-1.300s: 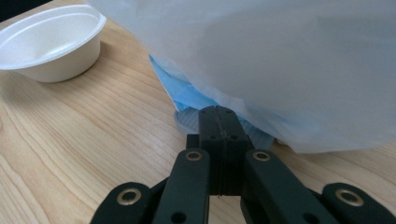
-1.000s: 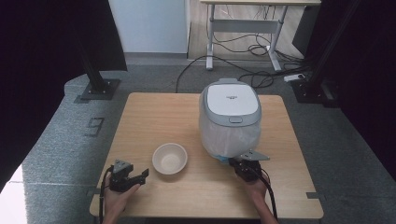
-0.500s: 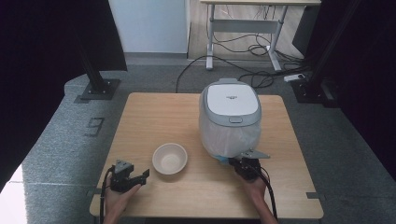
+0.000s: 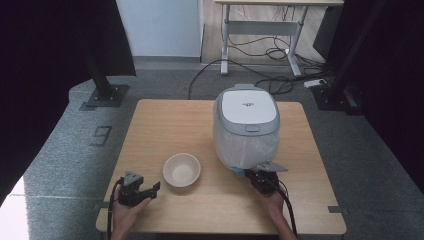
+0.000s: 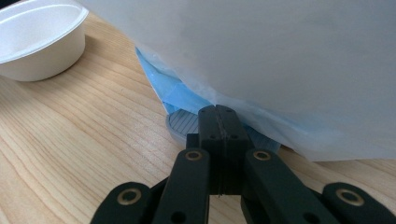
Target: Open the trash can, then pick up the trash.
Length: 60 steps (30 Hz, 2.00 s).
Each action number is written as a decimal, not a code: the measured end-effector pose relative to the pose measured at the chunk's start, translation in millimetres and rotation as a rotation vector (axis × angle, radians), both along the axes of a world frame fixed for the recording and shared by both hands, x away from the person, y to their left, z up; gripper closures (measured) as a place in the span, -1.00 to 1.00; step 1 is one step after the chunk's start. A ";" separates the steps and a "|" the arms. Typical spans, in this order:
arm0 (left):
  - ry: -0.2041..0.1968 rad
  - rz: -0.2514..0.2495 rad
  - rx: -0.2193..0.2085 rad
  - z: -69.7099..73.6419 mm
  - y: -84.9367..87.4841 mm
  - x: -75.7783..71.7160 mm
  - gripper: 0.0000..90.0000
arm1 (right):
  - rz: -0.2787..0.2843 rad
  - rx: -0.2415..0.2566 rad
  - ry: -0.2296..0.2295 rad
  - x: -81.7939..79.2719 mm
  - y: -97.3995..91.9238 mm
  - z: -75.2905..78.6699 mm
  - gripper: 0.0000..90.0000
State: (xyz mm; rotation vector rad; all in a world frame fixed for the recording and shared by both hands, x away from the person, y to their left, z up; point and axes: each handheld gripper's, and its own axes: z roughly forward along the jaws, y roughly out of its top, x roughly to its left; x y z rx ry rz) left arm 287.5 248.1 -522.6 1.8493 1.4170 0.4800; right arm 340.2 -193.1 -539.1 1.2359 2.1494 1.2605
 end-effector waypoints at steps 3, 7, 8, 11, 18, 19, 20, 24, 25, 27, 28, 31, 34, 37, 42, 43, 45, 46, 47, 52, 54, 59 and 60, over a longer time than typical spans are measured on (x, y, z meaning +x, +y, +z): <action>0.001 -0.001 0.000 -0.1 -0.4 -0.2 -0.39 | 0.000 -0.014 -0.013 -0.6 1.0 -0.4 0.99; 0.000 -0.003 0.002 0.1 -1.0 -0.3 -0.39 | -0.001 -0.017 -0.018 -1.4 1.4 -1.4 0.99; 0.000 -0.003 0.002 0.0 -1.1 -0.3 -0.39 | -0.002 -0.017 -0.021 -1.7 1.6 -1.8 0.99; 0.002 -0.005 0.003 -0.2 -1.4 -0.2 -0.39 | -0.002 -0.019 -0.021 -1.7 1.6 -2.1 0.99; 0.006 -0.008 0.000 -0.4 -1.7 0.1 -0.38 | -0.005 -0.037 -0.022 -2.7 3.3 -3.5 0.99; 0.006 -0.009 -0.001 -0.3 -1.8 0.1 -0.38 | -0.005 -0.039 -0.021 -2.8 3.7 -3.9 0.99; 0.007 -0.011 -0.003 -0.1 -1.9 0.1 -0.38 | -0.005 -0.041 -0.019 -2.7 3.8 -4.2 0.99; 0.009 -0.013 -0.003 -0.4 -2.4 0.1 -0.38 | -0.004 -0.048 0.000 -1.5 4.2 -7.3 0.99; 0.010 -0.013 -0.002 -0.5 -2.5 0.2 -0.38 | -0.004 -0.052 0.004 -1.3 4.5 -8.0 0.99; 0.010 -0.013 -0.002 -0.6 -2.4 0.3 -0.38 | -0.002 -0.057 0.014 -1.1 4.7 -9.5 0.99; 0.011 -0.014 -0.002 -0.6 -2.3 0.4 -0.38 | 0.000 -0.056 0.015 -1.0 4.5 -9.5 0.99; 0.012 -0.014 -0.001 -0.7 -2.4 0.5 -0.38 | 0.002 -0.055 0.014 -1.0 3.9 -9.7 0.99; 0.012 -0.015 -0.003 -0.7 -2.6 0.6 -0.38 | 0.003 -0.055 0.014 -0.9 3.7 -9.7 0.99; 0.014 -0.016 -0.005 -0.7 -2.6 0.6 -0.38 | 0.003 -0.051 0.016 -0.7 3.4 -9.8 0.99; 0.016 -0.014 -0.011 -0.7 -2.2 0.7 -0.38 | 0.003 -0.050 0.017 -0.6 3.2 -9.7 0.99; 0.016 -0.013 -0.016 -0.7 -2.1 0.7 -0.38 | 0.004 -0.049 0.018 -0.5 3.1 -9.8 0.99; 0.015 -0.011 -0.020 -0.3 -1.9 0.5 -0.38 | 0.004 -0.049 0.018 -0.5 3.0 -9.8 0.99; 0.013 -0.010 -0.024 0.0 -1.9 0.3 -0.37 | 0.004 -0.049 0.017 -0.5 3.1 -9.8 0.99; 0.012 -0.010 -0.026 0.1 -1.8 0.2 -0.37 | 0.004 -0.049 0.017 -0.6 3.1 -9.8 0.99; 0.001 -0.007 -0.033 2.1 -1.7 -0.5 -0.37 | 0.004 -0.049 0.018 -0.5 3.0 -9.8 0.99; -0.008 -0.005 -0.040 3.3 -1.5 -0.2 -0.37 | 0.004 -0.048 0.018 -0.4 2.9 -9.8 0.99; -0.022 0.001 -0.054 5.7 -1.3 -0.2 -0.37 | 0.006 -0.045 0.019 -0.1 2.5 -9.9 0.99; -0.027 0.002 -0.061 6.4 -1.4 -0.3 -0.37 | 0.006 -0.045 0.019 -0.1 2.5 -9.9 0.99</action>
